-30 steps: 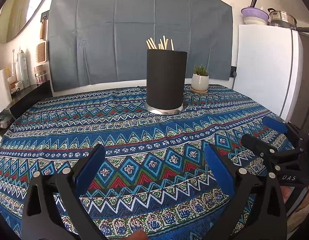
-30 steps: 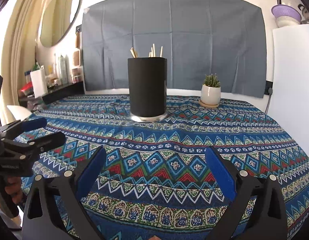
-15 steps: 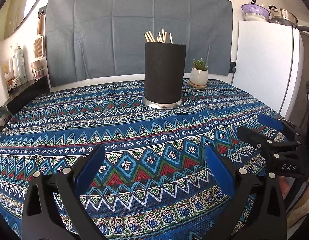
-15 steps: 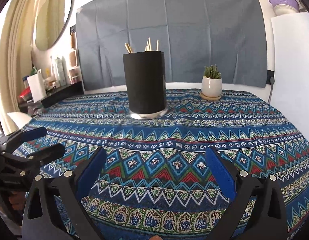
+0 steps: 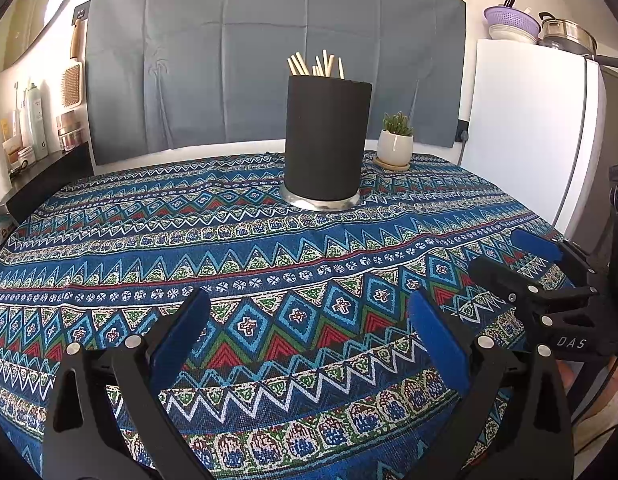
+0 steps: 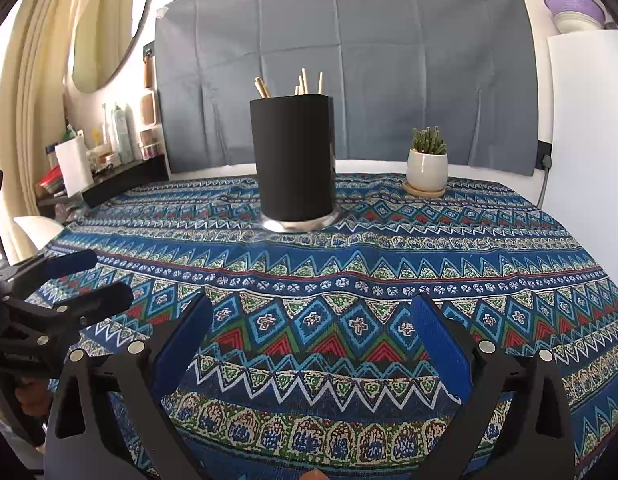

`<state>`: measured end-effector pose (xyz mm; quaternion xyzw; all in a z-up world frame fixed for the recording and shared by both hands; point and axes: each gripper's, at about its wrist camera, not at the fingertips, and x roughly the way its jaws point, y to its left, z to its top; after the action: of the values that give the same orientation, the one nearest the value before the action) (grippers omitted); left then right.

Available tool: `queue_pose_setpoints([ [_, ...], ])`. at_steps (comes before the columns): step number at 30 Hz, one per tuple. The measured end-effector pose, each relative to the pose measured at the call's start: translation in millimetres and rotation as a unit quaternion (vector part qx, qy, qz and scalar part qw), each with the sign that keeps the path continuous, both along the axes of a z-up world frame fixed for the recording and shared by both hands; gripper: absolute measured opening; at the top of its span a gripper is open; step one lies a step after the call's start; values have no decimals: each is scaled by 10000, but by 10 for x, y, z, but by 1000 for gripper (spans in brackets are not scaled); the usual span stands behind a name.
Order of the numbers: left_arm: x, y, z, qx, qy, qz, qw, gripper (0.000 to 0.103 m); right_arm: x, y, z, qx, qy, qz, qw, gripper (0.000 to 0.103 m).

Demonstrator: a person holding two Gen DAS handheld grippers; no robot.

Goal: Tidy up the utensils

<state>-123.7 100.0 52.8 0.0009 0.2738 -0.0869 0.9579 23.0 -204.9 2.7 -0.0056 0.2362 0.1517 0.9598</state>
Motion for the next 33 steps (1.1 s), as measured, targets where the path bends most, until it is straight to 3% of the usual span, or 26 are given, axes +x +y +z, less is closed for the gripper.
queue_pose_setpoints([
  [9, 58, 16, -30, -50, 193, -51, 9998, 97, -11, 24, -1, -63, -17, 72, 10000, 95],
  [33, 51, 9, -35, -28, 191, -108, 9998, 97, -4, 51, -8, -112, 13, 99, 9999, 95],
])
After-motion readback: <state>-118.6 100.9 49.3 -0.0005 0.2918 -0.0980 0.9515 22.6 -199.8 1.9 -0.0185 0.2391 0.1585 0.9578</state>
